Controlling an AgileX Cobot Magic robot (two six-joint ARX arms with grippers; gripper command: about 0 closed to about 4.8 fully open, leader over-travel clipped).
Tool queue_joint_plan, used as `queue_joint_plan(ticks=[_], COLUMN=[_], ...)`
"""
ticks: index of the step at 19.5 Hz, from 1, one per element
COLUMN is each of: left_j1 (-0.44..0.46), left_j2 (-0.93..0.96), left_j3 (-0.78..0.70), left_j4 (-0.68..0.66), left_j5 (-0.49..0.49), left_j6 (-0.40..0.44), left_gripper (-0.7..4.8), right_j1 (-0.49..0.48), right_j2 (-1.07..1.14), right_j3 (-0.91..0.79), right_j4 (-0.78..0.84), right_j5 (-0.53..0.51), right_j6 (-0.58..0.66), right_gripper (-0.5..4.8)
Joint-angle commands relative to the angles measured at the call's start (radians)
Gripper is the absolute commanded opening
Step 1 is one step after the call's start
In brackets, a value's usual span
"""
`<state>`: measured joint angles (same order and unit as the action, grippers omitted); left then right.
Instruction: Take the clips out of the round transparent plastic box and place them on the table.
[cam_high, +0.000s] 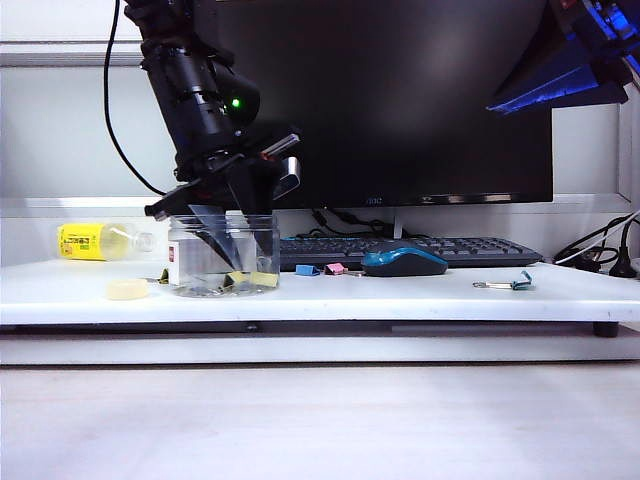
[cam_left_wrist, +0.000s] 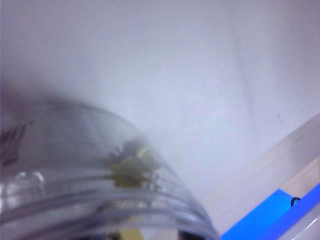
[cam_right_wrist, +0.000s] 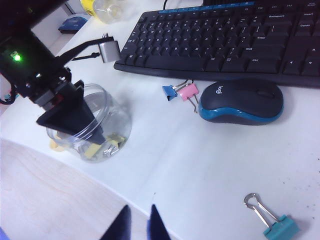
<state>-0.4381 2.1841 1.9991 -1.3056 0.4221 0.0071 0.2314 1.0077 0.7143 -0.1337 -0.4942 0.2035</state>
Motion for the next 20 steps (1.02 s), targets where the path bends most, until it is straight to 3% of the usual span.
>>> queue_joint_plan(ticks=[1, 4, 8, 10, 20], left_j1=[-0.001, -0.001, -0.001, -0.001, -0.001], left_j2=[0.014, 0.014, 0.016, 0.016, 0.016], left_j3=[-0.001, -0.001, -0.001, -0.001, 0.003], left_j4=[0.026, 0.053, 0.084, 0.098, 0.108], left_j5=[0.012, 0.012, 0.012, 0.012, 0.013], left_j6=[-0.005, -0.008, -0.018, -0.021, -0.021], left_gripper=[1.69, 1.11, 0.99, 0.51, 0.47], right_j1=[0.001, 0.001, 0.001, 0.001, 0.001], right_j2=[-0.002, -0.002, -0.002, -0.002, -0.002], right_j3=[0.002, 0.002, 0.002, 0.002, 0.002], right_j4=[0.009, 0.009, 0.009, 0.009, 0.008], right_j5=[-0.006, -0.006, -0.006, -0.006, -0.006], right_j6=[-0.002, -0.002, -0.002, -0.002, -0.002], right_gripper=[0.53, 0.53, 0.53, 0.53, 0.53])
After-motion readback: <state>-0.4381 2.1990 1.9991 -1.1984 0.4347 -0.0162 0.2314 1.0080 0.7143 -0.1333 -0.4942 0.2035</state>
